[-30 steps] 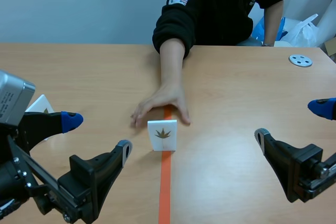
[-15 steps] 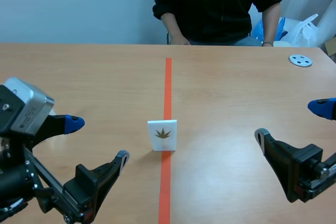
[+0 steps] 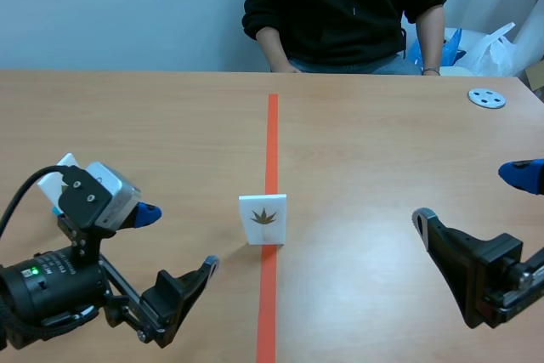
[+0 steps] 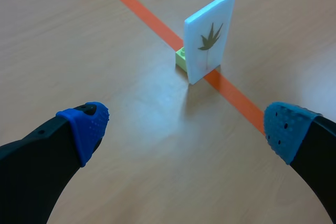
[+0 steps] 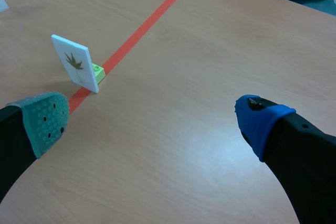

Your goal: Sort the leaf by its shape. The table is split by an orange tape line. A compound leaf with several leaflets goes to the left side, a simple leaf with one blade goes to the right side. Return to the home posture when a red brick is placed on the table.

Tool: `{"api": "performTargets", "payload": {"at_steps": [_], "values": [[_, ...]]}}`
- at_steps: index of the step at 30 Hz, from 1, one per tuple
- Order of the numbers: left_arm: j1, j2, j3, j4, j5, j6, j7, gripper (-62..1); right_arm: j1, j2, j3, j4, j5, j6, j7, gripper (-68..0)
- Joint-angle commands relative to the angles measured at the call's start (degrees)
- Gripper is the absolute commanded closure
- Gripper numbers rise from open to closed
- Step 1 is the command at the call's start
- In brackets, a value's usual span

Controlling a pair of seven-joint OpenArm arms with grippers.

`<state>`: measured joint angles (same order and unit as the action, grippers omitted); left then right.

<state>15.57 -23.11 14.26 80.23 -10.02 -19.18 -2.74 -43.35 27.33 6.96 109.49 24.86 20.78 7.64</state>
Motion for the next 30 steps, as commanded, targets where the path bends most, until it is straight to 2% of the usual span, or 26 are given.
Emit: {"api": "performTargets", "payload": {"at_steps": [1,5,13,20,25,30], "values": [[-1.8,0.7,1.2,-0.4,0.5,-0.1,-1.7,-62.3,0.7,0.6,0.1,0.8,0.4,0.0,0.9,-67.9],[-6.6,2.4,4.4,-6.5,3.9,-0.1,-3.6,-62.3,0.7,0.6,0.1,0.8,0.4,0.0,0.9,-67.9],[-15.8,7.2,7.9,-19.4,4.2,0.5,-7.4,-62.3,0.7,0.6,0.1,0.8,0.4,0.0,0.9,-67.9],[-22.4,11.0,13.4,-27.7,6.5,0.7,-8.8,-62.3,0.7,0.6,0.1,0.8,0.4,0.0,0.9,-67.9],[-26.1,13.6,16.1,-32.9,6.6,3.2,-11.0,-62.3,0.7,0.6,0.1,0.8,0.4,0.0,0.9,-67.9],[-28.2,14.8,16.2,-35.4,6.7,3.4,-11.6,-53.5,0.7,0.6,0.1,0.8,0.4,0.0,0.9,-67.9]]}}
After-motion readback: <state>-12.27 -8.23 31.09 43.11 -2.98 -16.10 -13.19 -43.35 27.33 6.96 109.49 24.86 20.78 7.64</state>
